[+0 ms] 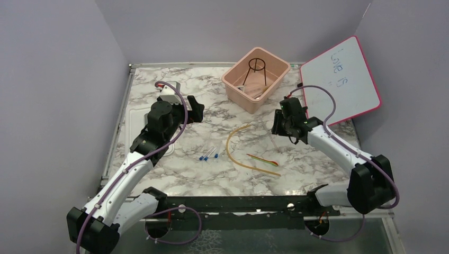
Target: Organize the chemistry lab equipment
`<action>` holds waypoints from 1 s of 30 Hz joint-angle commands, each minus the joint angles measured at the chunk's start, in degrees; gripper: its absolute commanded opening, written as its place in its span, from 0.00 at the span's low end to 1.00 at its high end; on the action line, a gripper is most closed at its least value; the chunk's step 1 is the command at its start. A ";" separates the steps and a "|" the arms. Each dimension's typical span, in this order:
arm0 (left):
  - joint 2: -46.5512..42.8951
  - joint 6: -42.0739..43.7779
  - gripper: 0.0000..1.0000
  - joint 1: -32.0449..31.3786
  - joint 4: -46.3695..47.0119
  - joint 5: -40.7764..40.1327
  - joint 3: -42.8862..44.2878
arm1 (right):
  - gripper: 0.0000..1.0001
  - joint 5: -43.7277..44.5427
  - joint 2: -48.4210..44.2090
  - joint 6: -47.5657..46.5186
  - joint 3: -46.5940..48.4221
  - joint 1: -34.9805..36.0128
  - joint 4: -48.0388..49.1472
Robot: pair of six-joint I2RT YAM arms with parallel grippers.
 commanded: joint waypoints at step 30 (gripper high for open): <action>1.06 0.33 0.91 0.34 2.54 1.89 -0.76 | 0.44 -4.83 22.10 -8.05 2.45 -0.17 7.32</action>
